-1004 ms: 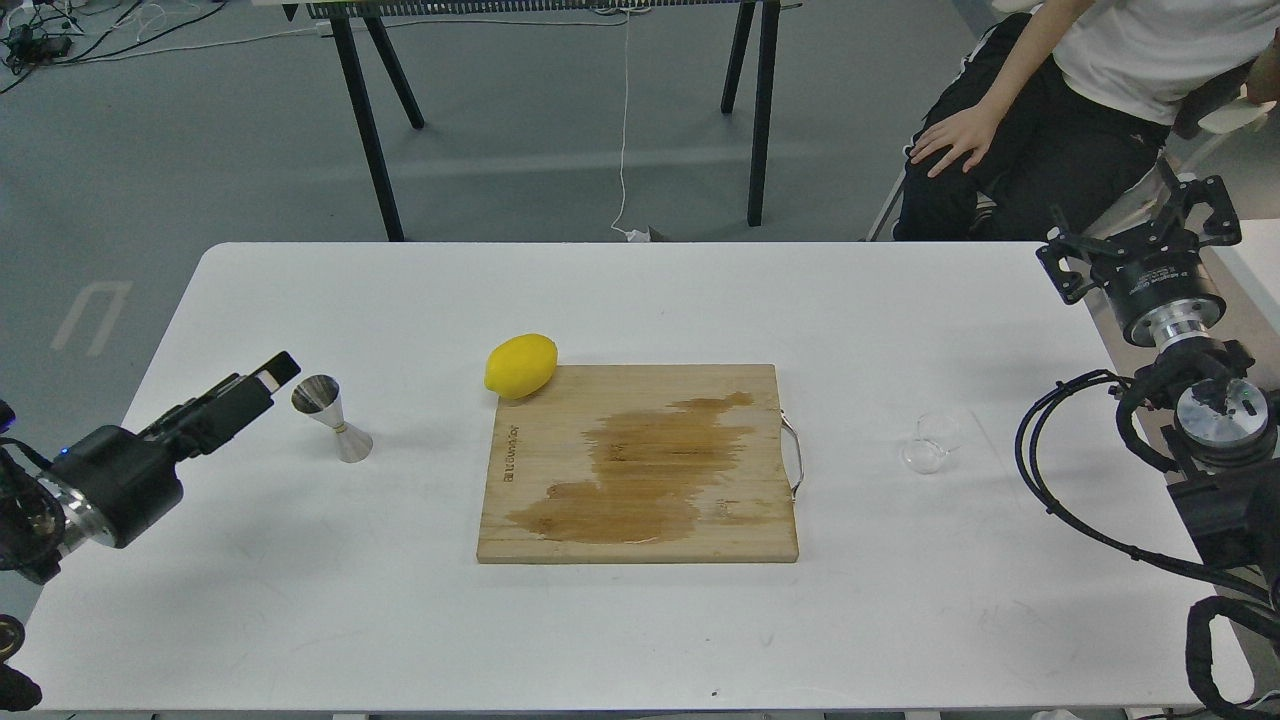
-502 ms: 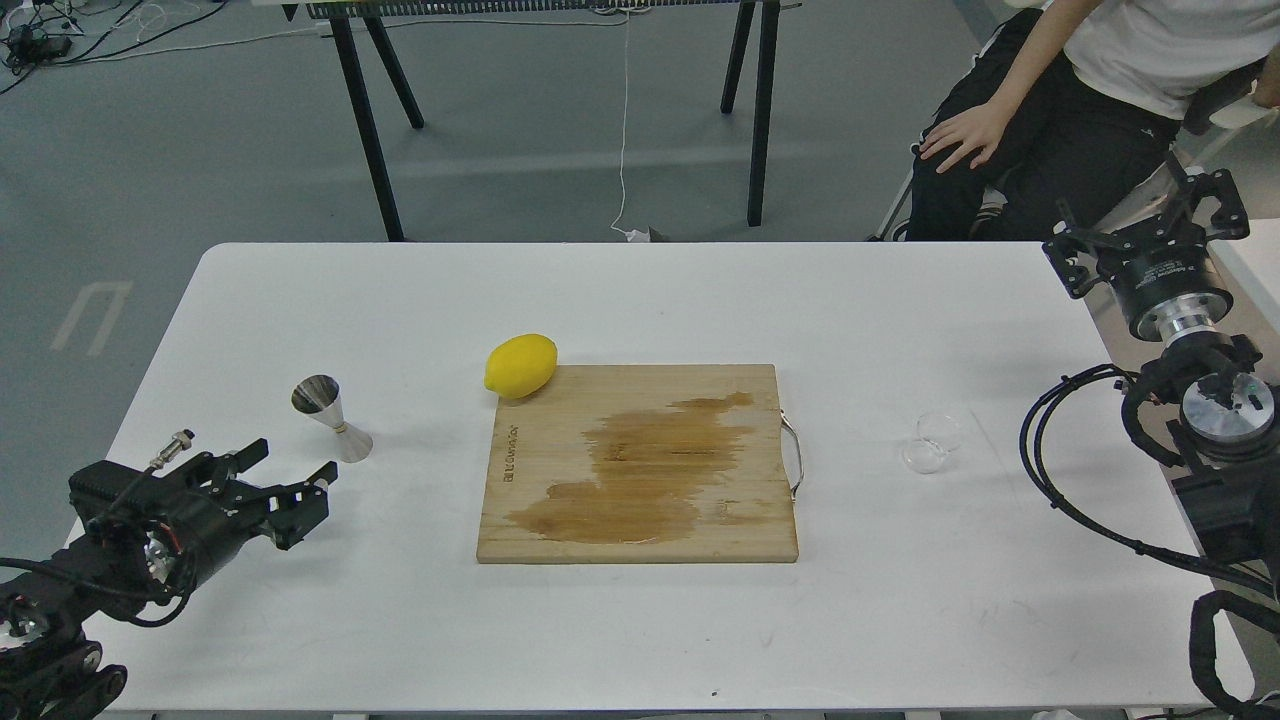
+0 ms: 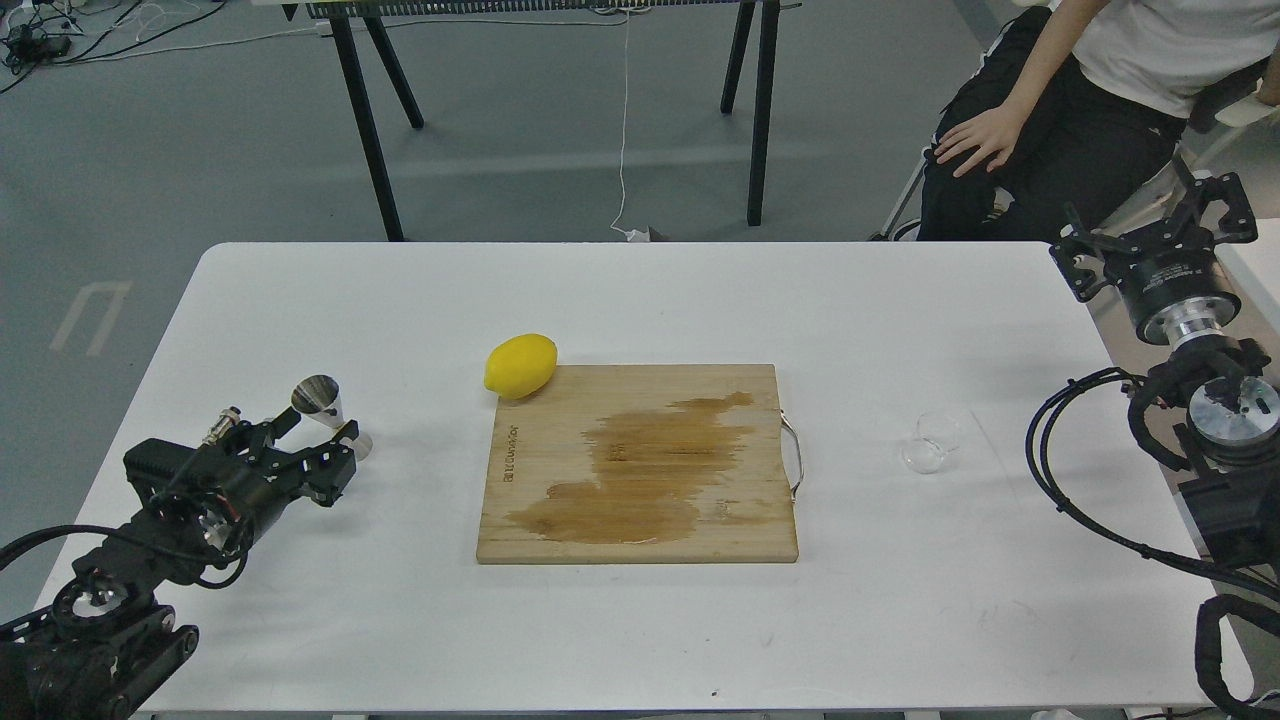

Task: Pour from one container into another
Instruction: 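Close the left gripper around the metal jigger, then lift the jigger with the left gripper and carry it over the board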

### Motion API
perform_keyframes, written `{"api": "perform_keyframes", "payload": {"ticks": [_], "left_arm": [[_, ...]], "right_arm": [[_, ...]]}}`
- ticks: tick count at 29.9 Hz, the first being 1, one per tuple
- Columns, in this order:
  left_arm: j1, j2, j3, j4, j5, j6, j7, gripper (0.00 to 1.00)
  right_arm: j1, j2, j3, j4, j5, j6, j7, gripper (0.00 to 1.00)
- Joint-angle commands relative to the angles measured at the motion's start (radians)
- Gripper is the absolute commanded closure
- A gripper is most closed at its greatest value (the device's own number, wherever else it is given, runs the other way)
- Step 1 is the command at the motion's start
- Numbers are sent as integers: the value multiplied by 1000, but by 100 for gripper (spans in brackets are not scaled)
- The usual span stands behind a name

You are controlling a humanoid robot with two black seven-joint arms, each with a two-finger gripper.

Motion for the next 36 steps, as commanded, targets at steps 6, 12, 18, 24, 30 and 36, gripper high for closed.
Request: {"api": "perform_keyframes", "payload": {"ticks": [6, 12, 18, 24, 30, 36], "left_arm": [[-3, -30, -2, 0, -1, 1, 3, 52], [-3, -32, -4, 0, -1, 2, 1, 58], [0, -30, 2, 2, -1, 2, 1, 82], [-6, -30, -10, -1, -4, 31, 0, 93], [-78, -12, -8, -93, -2, 64, -7, 93], [-166, 9, 4, -340, 21, 64, -8, 93]], "right_arm": [[2, 0, -1, 1, -2, 0, 0, 0], [2, 0, -4, 1, -2, 0, 0, 0], [5, 0, -5, 4, -2, 0, 0, 0], [8, 0, -5, 4, -2, 0, 0, 0], [8, -8, -5, 4, -2, 0, 0, 0], [6, -37, -7, 4, -2, 0, 0, 0]]}}
